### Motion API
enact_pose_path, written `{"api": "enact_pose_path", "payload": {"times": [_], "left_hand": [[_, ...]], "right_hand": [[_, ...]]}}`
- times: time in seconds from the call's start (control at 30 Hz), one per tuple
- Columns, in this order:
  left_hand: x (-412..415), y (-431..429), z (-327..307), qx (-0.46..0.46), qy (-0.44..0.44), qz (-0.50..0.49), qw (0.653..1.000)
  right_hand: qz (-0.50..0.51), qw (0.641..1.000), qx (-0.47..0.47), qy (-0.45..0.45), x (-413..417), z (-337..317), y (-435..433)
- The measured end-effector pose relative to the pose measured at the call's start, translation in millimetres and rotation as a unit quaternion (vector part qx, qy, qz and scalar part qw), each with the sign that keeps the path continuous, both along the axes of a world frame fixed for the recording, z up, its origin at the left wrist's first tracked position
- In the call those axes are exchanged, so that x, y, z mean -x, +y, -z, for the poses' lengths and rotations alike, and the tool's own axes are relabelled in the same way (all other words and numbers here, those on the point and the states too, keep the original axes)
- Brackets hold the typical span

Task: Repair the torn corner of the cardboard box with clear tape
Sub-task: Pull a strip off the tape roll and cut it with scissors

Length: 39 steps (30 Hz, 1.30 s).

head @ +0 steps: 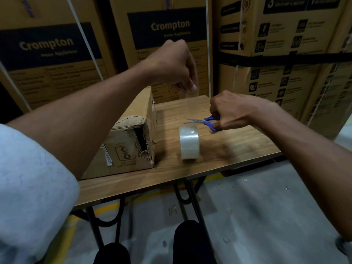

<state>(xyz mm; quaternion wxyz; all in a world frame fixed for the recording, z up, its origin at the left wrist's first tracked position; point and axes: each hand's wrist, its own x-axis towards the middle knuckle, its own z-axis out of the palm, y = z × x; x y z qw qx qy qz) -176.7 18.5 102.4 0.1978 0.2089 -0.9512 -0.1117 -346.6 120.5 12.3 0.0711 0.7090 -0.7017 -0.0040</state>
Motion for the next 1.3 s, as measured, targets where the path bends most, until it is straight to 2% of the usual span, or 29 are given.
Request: {"api": "enact_pose_path", "payload": {"times": [0.47, 1.03, 1.2, 1.3], "left_hand": [[-3, 4, 0, -0.004, 0.002, 0.008, 1.000], [-3, 8, -1, -0.012, -0.007, 0.007, 1.000], [-4, 8, -4, -0.016, 0.029, 0.004, 0.999], [-4, 8, -5, -0.018, 0.022, 0.001, 1.000]], "right_hand": [[-0.040, 0.999, 0.022, 0.007, -7, -2, 1], [-0.011, 0.999, 0.029, -0.016, -14, 7, -2], [-0.008, 0.999, 0.027, -0.027, -16, 10, -1], [0.008, 0.999, 0.014, -0.034, -17, 17, -1]]}}
